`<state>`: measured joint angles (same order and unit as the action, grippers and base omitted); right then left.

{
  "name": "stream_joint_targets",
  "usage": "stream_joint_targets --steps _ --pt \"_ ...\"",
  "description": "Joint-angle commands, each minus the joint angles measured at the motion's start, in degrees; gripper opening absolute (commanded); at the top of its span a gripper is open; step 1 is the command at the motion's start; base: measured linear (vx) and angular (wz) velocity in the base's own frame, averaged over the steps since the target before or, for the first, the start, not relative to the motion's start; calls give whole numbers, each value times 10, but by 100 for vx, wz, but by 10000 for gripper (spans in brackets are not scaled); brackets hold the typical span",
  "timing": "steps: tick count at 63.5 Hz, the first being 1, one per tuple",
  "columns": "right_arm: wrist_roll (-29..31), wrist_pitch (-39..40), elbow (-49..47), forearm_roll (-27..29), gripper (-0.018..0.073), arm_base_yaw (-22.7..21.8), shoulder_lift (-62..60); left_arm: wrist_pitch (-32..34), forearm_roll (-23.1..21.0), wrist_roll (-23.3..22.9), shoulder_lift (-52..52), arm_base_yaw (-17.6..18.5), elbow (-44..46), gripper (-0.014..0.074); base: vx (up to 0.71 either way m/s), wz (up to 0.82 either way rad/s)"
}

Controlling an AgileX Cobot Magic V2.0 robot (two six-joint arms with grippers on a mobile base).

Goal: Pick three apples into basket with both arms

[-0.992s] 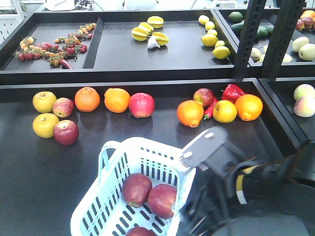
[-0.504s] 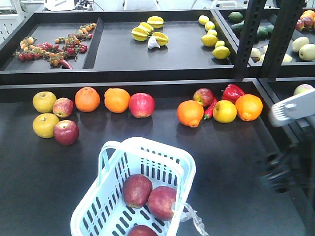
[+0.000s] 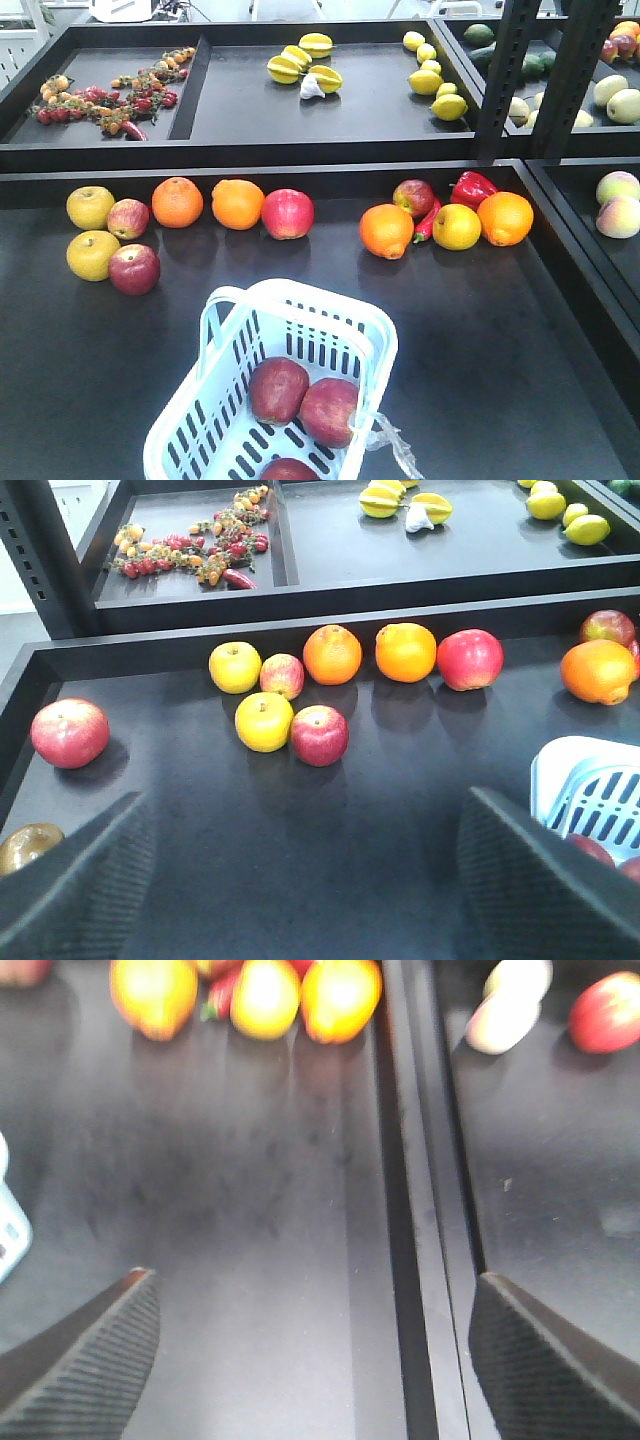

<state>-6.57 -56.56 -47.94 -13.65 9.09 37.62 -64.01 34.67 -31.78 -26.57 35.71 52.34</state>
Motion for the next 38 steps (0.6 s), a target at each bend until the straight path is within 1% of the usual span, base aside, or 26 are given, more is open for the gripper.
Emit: stream_joint_targets --steps 1,28,34,38 --pt "-1 21 -15 -8 595 -5 -18 29 18 -3 -6 3 13 586 0 0" --pt "-2 20 -15 -9 592 -5 -35 30 18 -3 -6 3 13 586 0 0" --pt "-2 23 -15 -12 565 -5 -35 30 18 -3 -6 3 13 584 0 0" --pt "-2 27 -15 -13 520 -5 -35 30 18 -3 -6 3 13 567 0 0"
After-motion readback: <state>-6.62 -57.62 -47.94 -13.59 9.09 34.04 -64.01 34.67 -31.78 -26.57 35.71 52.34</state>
